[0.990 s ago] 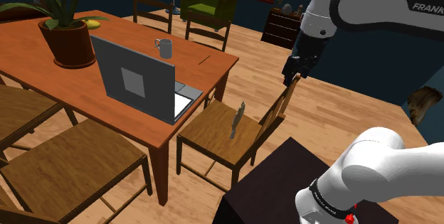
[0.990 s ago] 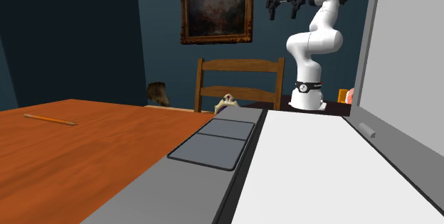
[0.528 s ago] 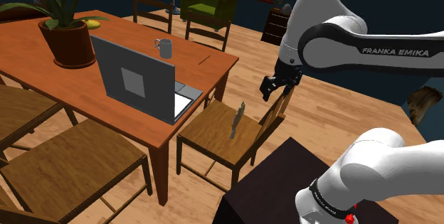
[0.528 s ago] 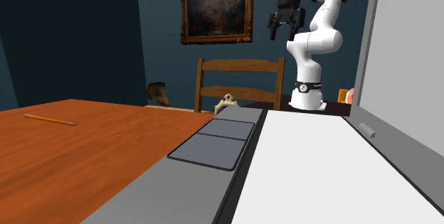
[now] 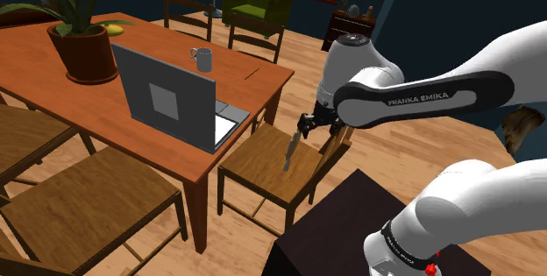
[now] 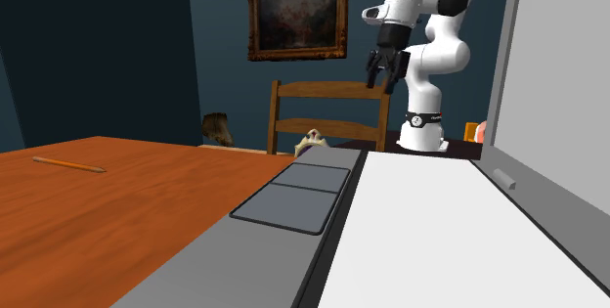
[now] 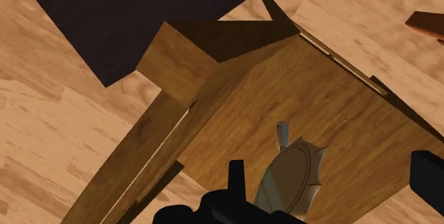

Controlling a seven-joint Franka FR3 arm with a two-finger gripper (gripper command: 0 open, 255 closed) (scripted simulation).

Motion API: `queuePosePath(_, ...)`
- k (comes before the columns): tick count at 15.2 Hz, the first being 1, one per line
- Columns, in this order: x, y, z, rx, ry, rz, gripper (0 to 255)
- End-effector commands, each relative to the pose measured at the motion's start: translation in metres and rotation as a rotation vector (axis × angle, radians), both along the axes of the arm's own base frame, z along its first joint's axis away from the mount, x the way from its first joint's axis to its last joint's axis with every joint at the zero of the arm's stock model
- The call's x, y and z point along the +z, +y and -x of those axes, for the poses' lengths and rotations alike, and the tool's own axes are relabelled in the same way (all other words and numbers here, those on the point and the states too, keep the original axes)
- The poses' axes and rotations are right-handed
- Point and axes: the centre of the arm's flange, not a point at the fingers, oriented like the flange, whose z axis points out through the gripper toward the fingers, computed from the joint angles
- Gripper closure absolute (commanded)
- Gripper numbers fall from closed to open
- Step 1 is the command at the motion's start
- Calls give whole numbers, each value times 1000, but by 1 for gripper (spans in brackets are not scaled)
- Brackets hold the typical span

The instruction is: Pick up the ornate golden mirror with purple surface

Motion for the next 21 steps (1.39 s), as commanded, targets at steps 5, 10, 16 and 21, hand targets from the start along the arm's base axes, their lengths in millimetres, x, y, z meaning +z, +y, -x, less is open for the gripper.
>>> queuePosePath(5,-72,5,-36,-162,-67,30,0)
queuePosePath(10,-129,1,-69,-295,-119,57,0)
queuePosePath(16,-190,-10,-107,-441,-177,86,0)
queuePosePath(21,-217,-10,-107,-441,-177,86,0)
